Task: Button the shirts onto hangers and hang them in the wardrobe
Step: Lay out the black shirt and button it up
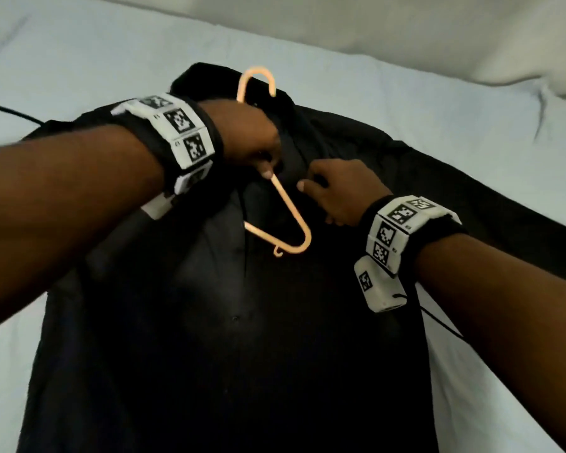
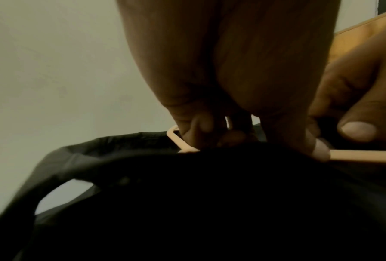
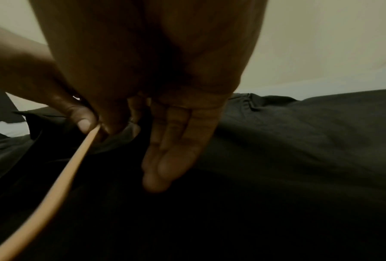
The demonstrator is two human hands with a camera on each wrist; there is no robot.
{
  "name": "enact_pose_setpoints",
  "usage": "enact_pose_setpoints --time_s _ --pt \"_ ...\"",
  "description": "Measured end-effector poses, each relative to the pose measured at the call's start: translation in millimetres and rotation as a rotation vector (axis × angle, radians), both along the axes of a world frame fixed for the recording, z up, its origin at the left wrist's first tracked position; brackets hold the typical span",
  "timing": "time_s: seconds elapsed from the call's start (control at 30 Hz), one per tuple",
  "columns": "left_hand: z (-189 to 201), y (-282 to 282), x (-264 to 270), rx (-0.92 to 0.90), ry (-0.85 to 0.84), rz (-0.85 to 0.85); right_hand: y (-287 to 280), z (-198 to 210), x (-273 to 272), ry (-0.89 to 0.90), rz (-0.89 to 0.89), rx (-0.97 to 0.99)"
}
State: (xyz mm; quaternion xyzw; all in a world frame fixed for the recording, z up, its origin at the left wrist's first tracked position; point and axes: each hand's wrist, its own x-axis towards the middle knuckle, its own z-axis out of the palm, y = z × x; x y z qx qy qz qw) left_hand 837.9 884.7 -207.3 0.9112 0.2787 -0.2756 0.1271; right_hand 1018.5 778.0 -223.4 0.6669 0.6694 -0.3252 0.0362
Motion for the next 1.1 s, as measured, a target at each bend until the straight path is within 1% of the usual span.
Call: enact_pose_setpoints --time_s 0.07,0.13,0.2,0.3,0.37,0.43,0.5,0.53,0.6,0.63,0.7,0.73,0.77,0.8,0.83,0.9,0.93,1.03,1.1 --pt "6 15 1 0.069 -0.063 0.024 1 1 8 -0.103 -0.086 0.135" --pt "11 23 9 0.155 -0.053 0.068 -3 3 13 -0.113 -0.203 0.175" --pt "13 26 18 0.203 0.001 0.123 -7 5 11 -0.089 -0.268 0.191" --pt "12 32 25 0.216 0.025 0.223 -9 7 4 -0.026 -0.324 0.238" --pt "9 36 27 0.239 0.026 0.280 -9 11 1 0.010 -0.412 0.281" --pt "5 39 29 0.254 0.001 0.309 -6 14 -6 0.083 -0.484 0.344" --pt "-2 37 30 0.246 -0.051 0.345 0 14 -19 0.251 -0.525 0.367" --pt "-7 35 30 0.243 -0.101 0.370 5 11 -26 0.347 -0.529 0.336" --pt "-11 27 23 0.195 -0.258 0.455 15 1 -39 0.478 -0.491 0.184" --pt "-9 22 17 0.155 -0.336 0.494 18 -5 -42 0.502 -0.436 0.107" --pt "-5 5 -1 0.136 -0.492 0.580 19 -7 -46 0.439 -0.284 0.012" --pt "-3 -8 -11 0.153 -0.567 0.633 19 -6 -45 0.388 -0.228 0.013" --pt "-2 -25 -23 0.155 -0.635 0.693 17 -7 -43 0.344 -0.199 0.054" --pt "-3 -44 -33 0.132 -0.691 0.758 15 -7 -40 0.304 -0.210 0.118" --pt "-6 -66 -42 0.092 -0.719 0.831 10 -7 -41 0.290 -0.261 0.167" --pt "-19 -107 -55 0.019 -0.721 0.950 -1 -10 -45 0.329 -0.411 0.216" --pt "-28 -125 -60 -0.003 -0.720 0.998 -8 -14 -52 0.341 -0.445 0.214" --pt "-54 -154 -68 0.006 -0.753 1.122 -23 -19 -76 0.317 -0.422 0.157" --pt "-64 -152 -69 0.042 -0.785 1.228 -21 -21 -87 0.277 -0.427 0.171"
